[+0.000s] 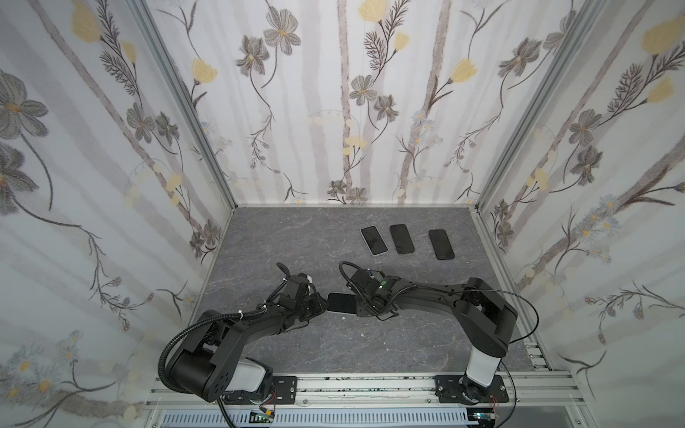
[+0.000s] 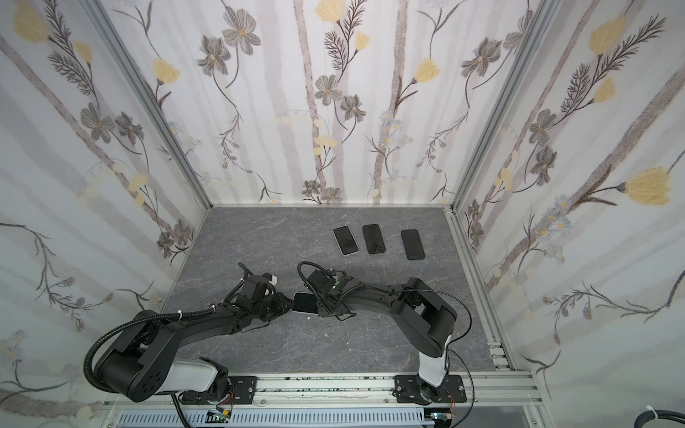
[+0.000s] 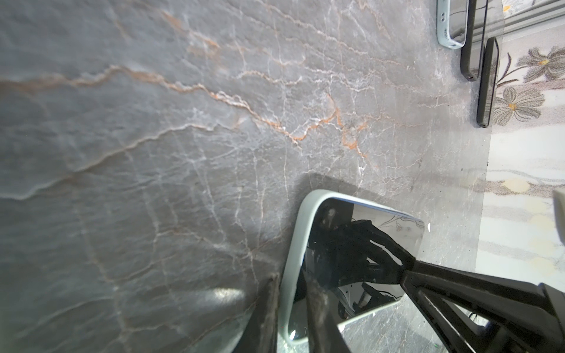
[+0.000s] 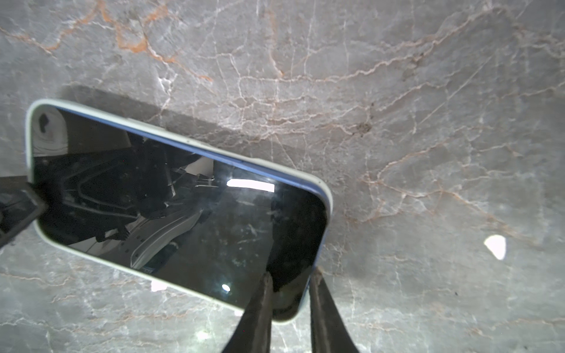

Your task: Put the phone into the phone case

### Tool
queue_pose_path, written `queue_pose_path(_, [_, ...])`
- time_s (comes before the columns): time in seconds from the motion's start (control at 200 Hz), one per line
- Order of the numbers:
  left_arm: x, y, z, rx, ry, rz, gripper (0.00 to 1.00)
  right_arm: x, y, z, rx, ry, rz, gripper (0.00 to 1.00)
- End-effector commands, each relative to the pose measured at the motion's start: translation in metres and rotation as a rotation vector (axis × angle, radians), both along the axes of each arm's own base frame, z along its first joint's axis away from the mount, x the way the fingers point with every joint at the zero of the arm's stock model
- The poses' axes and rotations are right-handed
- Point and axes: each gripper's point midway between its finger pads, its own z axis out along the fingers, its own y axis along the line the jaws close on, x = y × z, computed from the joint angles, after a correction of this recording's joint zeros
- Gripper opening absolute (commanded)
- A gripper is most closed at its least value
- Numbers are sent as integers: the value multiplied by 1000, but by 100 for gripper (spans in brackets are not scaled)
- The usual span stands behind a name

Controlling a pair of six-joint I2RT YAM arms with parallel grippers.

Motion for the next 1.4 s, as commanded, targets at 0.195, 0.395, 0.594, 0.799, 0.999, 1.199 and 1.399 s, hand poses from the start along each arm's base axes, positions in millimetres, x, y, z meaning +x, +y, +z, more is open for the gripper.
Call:
queue_pose_path(0.195, [-11,13,-7,70,70,29,22,-8,-19,42,-28,81,-30,27])
queue_pose_path(0.395, [2,8,15,55,21,25,22,0,-19,60,71,73,-53,28])
queue_pose_path(0.594, [17,-2,36,32,-35,1,28,5,-9,54,229,103,-66,21])
queue_pose_path(0.799, [18,-3,24,56,-5,-21,27,6,-3,35,231,141,-60,16])
queue_pose_path(0.999, [12,-4,10,60,33,-36,27,1,-5,18,217,174,-58,15])
queue_pose_path(1.199, [8,-1,5,66,41,-34,27,-3,-6,9,210,193,-57,13])
queue_pose_path(1.399, [5,0,1,69,49,-33,26,1,-5,21,237,163,-74,13])
